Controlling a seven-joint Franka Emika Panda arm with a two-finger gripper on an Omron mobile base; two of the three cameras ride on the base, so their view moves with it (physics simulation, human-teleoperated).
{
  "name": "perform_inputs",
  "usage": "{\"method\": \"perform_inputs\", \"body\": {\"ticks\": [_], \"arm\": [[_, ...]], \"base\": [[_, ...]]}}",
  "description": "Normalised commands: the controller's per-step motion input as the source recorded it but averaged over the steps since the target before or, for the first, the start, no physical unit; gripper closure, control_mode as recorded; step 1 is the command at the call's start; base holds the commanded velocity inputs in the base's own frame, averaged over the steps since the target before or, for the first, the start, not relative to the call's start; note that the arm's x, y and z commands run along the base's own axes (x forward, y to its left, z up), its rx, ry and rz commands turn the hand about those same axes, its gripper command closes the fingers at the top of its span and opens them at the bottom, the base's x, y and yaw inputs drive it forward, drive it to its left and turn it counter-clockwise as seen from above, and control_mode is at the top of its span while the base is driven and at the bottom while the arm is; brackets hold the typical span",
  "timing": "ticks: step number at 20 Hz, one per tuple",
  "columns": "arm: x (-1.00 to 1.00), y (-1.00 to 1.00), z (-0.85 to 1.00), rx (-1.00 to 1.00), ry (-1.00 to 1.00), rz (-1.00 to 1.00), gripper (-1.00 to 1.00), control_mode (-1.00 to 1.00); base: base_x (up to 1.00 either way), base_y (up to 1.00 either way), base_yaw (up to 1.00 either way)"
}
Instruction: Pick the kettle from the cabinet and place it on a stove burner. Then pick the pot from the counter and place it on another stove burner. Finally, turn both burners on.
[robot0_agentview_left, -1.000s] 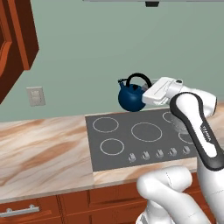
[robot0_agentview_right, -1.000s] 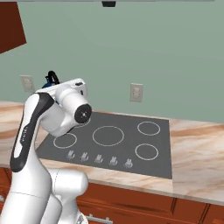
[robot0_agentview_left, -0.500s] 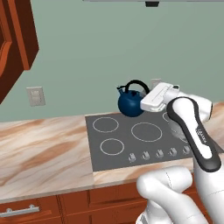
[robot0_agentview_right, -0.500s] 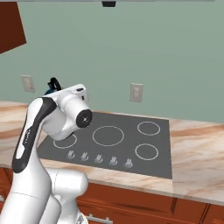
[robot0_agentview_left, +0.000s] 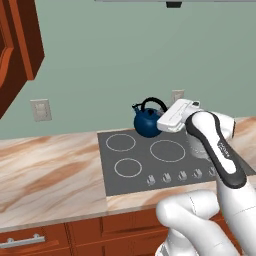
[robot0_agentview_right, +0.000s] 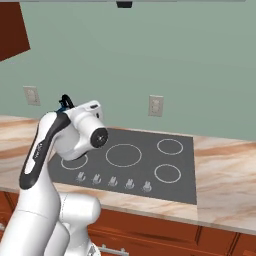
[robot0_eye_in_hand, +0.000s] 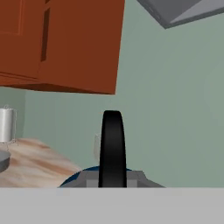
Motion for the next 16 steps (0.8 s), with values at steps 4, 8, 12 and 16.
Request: {"method": "perform_inputs", "body": {"ticks": [4, 8, 12, 16], "arm": [[0.34, 0.06, -0.36, -0.01, 0.00, 0.04, 1.00, -1.00], [0.36, 0.12, -0.28, -0.01, 0.01, 0.07, 1.00, -1.00], [0.29, 0.07, -0.34, -0.03, 0.03, 0.08, 1.00, -1.00], [0.24, 0.01, -0.34, -0.02, 0.03, 0.08, 1.00, -1.00]], "base": [[0.00, 0.00, 0.00], [0.00, 0.00, 0.00], [0.00, 0.00, 0.00], [0.00, 0.00, 0.00]]}}
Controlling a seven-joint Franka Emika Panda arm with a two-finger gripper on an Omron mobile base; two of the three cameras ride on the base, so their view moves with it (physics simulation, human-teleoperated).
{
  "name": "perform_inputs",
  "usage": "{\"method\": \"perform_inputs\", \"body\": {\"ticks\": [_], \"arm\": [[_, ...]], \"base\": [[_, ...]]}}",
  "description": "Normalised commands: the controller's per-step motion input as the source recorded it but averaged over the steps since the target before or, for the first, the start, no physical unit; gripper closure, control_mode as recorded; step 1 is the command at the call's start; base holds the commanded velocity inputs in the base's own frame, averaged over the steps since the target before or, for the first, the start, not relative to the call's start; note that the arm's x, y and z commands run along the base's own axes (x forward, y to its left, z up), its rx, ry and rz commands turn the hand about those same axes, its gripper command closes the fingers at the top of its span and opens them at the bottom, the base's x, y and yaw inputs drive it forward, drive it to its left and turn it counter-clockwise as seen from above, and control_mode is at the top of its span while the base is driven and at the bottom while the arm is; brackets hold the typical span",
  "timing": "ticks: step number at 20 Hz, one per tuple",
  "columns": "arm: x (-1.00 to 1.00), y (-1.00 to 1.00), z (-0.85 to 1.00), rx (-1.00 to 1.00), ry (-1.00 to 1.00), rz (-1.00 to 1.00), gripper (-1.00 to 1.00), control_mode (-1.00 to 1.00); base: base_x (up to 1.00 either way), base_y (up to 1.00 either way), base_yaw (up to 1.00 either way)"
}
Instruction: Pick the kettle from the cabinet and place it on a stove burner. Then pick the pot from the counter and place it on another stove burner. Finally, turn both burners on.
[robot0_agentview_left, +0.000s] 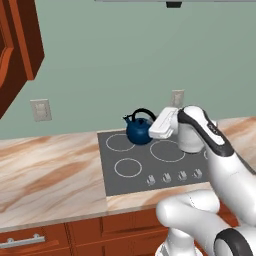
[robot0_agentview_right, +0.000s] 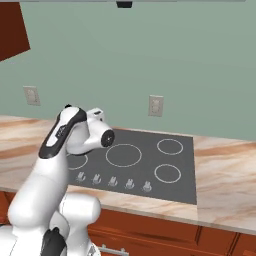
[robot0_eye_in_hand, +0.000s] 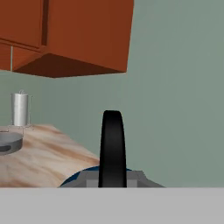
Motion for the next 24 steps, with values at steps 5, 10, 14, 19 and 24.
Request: {"method": "perform_inputs", "body": {"ticks": [5, 10, 14, 19, 24], "arm": [[0.27, 0.00, -0.31, -0.01, 0.00, 0.08, 1.00, -1.00], [0.29, 0.00, -0.17, 0.00, 0.00, 0.07, 1.00, -1.00], [0.10, 0.00, -0.11, 0.00, 0.00, 0.04, 1.00, -1.00], [0.14, 0.07, -0.11, 0.00, 0.00, 0.02, 1.00, -1.00], [0.18, 0.14, -0.07, 0.00, 0.00, 0.00, 1.00, -1.00]], "base": [[0.00, 0.00, 0.00], [0.00, 0.00, 0.00], [0.00, 0.00, 0.00], [0.00, 0.00, 0.00], [0.00, 0.00, 0.00]]}}
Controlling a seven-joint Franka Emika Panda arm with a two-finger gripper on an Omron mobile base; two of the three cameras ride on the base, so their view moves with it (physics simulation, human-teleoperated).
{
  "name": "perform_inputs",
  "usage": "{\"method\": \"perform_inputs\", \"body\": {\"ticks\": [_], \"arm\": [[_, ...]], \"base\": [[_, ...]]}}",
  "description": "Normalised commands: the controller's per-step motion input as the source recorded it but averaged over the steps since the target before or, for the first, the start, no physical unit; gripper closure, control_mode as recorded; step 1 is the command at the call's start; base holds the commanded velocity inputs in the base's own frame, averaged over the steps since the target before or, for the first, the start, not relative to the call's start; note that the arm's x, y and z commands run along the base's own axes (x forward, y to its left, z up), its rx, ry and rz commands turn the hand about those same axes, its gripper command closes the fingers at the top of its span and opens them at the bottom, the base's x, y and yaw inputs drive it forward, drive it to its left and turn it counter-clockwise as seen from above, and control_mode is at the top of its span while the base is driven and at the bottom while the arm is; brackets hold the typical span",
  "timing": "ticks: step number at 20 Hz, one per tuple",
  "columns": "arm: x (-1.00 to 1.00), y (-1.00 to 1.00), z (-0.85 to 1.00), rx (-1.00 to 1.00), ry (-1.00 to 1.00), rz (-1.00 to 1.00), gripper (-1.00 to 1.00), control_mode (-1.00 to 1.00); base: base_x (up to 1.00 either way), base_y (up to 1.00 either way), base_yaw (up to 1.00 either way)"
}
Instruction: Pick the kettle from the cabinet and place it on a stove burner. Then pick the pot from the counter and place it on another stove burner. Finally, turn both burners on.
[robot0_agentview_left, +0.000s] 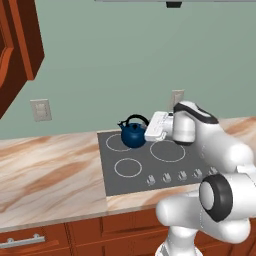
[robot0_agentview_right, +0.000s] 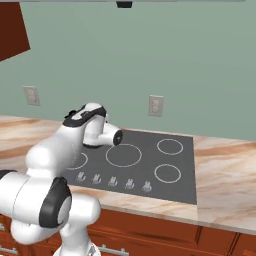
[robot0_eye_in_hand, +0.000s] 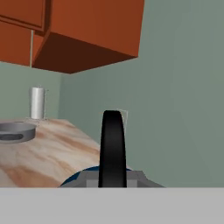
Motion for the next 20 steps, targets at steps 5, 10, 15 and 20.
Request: {"method": "perform_inputs", "body": {"ticks": [5, 10, 15, 20], "arm": [[0.19, 0.10, -0.07, -0.01, 0.00, 0.00, 1.00, -1.00], [0.20, 0.02, -0.07, -0.02, 0.01, 0.00, 1.00, -1.00], [0.24, 0.00, -0.08, -0.01, 0.04, 0.00, 1.00, -1.00], [0.22, 0.01, -0.12, 0.00, 0.02, 0.00, 1.00, -1.00]], "base": [[0.00, 0.00, 0.00], [0.00, 0.00, 0.00], [0.00, 0.00, 0.00], [0.00, 0.00, 0.00]]}}
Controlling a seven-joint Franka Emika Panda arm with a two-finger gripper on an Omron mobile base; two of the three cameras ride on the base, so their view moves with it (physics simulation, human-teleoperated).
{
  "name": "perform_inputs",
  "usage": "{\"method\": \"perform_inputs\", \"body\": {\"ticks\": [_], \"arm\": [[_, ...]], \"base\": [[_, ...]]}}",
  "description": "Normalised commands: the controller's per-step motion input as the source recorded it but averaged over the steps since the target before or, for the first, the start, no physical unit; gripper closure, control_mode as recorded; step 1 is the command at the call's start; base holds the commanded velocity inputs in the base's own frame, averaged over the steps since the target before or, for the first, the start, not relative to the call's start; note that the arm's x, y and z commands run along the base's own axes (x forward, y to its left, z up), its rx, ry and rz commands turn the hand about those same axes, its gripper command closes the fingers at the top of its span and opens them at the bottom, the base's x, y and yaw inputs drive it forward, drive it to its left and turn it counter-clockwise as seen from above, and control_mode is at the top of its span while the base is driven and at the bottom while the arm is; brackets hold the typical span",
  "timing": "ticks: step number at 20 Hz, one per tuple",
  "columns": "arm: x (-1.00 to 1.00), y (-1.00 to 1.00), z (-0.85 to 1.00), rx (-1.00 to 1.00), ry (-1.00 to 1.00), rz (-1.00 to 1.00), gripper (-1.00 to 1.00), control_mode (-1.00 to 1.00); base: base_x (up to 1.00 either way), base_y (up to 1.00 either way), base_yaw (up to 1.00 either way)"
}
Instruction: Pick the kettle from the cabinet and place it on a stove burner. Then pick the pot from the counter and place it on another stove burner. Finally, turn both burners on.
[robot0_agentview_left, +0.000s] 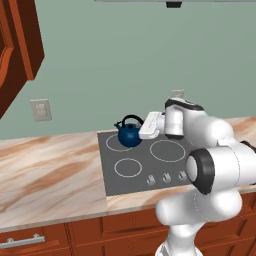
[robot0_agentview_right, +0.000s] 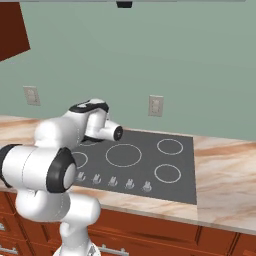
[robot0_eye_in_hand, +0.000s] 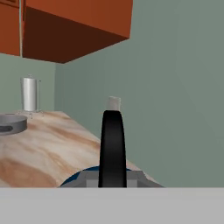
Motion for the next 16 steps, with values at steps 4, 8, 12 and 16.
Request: {"method": "perform_inputs", "body": {"ticks": [4, 8, 12, 16], "arm": [[0.19, 0.03, -0.17, 0.00, 0.00, 0.00, 1.00, -1.00], [0.19, 0.06, -0.17, 0.00, 0.00, 0.00, 1.00, -1.00], [0.20, 0.09, -0.17, 0.00, 0.00, 0.00, 1.00, -1.00], [0.21, 0.07, -0.17, 0.00, 0.00, 0.00, 1.00, -1.00]], "base": [[0.00, 0.00, 0.00], [0.00, 0.00, 0.00], [0.00, 0.00, 0.00], [0.00, 0.00, 0.00]]}}
